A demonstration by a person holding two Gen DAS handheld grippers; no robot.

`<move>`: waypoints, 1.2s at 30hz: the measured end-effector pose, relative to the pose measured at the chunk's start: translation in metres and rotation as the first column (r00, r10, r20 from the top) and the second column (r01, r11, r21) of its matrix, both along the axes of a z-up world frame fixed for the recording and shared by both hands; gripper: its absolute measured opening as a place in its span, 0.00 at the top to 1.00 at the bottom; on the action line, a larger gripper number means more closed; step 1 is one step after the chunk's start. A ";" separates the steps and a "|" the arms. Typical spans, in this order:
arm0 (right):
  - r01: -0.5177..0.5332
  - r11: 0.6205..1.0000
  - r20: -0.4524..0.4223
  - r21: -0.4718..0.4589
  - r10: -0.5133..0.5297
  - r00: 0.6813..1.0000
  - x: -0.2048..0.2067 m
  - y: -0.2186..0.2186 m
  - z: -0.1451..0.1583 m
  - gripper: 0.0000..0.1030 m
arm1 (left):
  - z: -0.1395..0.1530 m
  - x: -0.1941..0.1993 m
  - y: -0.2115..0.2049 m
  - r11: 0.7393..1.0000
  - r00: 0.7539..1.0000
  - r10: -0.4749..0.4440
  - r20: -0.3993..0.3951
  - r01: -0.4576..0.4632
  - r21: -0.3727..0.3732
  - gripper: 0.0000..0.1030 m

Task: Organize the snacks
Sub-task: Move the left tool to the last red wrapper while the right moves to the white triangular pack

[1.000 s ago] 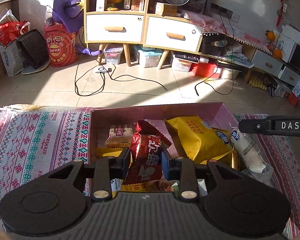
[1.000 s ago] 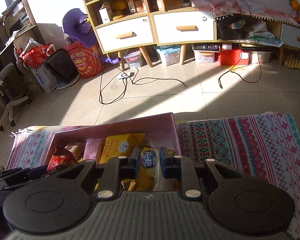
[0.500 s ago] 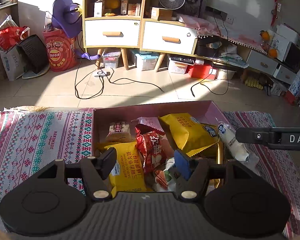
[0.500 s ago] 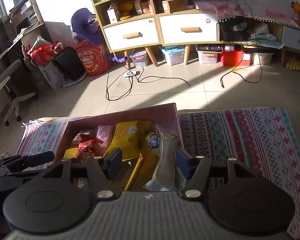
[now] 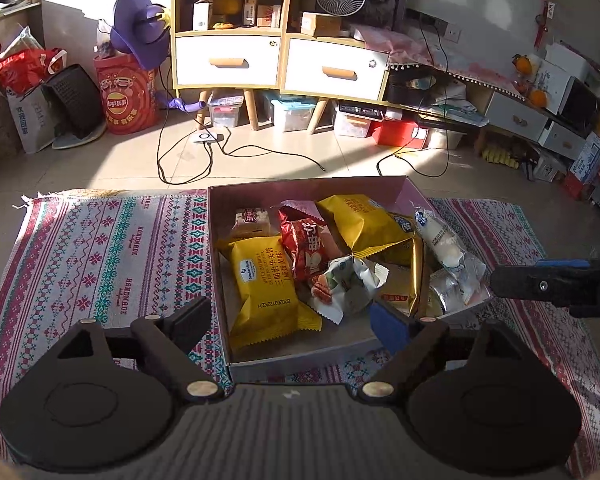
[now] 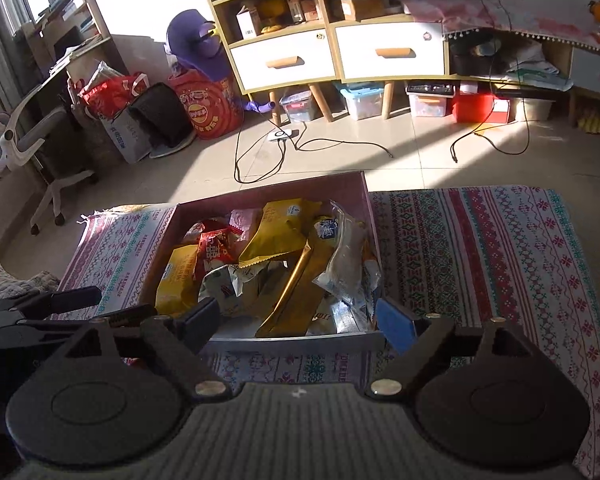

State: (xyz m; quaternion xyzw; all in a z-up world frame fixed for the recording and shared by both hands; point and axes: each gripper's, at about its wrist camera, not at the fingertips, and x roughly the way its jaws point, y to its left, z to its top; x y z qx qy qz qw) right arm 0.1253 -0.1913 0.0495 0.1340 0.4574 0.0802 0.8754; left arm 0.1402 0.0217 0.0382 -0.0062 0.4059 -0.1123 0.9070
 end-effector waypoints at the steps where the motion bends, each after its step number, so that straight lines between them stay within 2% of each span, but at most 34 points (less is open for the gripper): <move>1: -0.004 1.000 -0.001 0.004 0.004 1.000 -0.005 0.000 0.001 0.17 | 0.000 -0.004 0.002 1.000 1.000 -0.003 -0.005 0.003 -0.006 0.11; 8: -0.020 0.999 -0.007 0.030 0.020 1.000 -0.028 -0.003 0.003 0.13 | -0.003 -0.029 0.006 1.000 0.999 -0.020 -0.032 0.019 -0.022 0.09; 12: -0.034 0.998 -0.011 0.043 0.035 0.999 -0.041 -0.003 0.001 0.11 | -0.007 -0.046 0.011 0.999 0.999 -0.024 -0.040 0.022 -0.040 0.03; 18: -0.076 0.995 -0.009 0.069 0.077 0.997 -0.063 -0.003 -0.005 0.10 | -0.016 -0.075 0.014 0.997 0.997 -0.078 -0.020 0.077 -0.014 0.02; 26: -0.151 0.988 0.008 0.024 0.150 0.989 -0.096 0.002 -0.012 0.07 | -0.026 -0.109 0.017 0.988 0.988 -0.152 -0.011 0.152 -0.006 0.01; 30: -0.194 0.981 0.025 -0.001 0.194 0.981 -0.112 0.004 -0.017 0.06 | -0.032 -0.127 0.018 0.983 0.983 -0.181 0.015 0.181 0.029 0.01; 36: -0.289 0.957 0.043 -0.012 0.290 0.956 -0.138 0.011 -0.025 0.06 | -0.045 -0.143 0.017 0.977 0.978 -0.207 0.000 0.207 0.043 0.01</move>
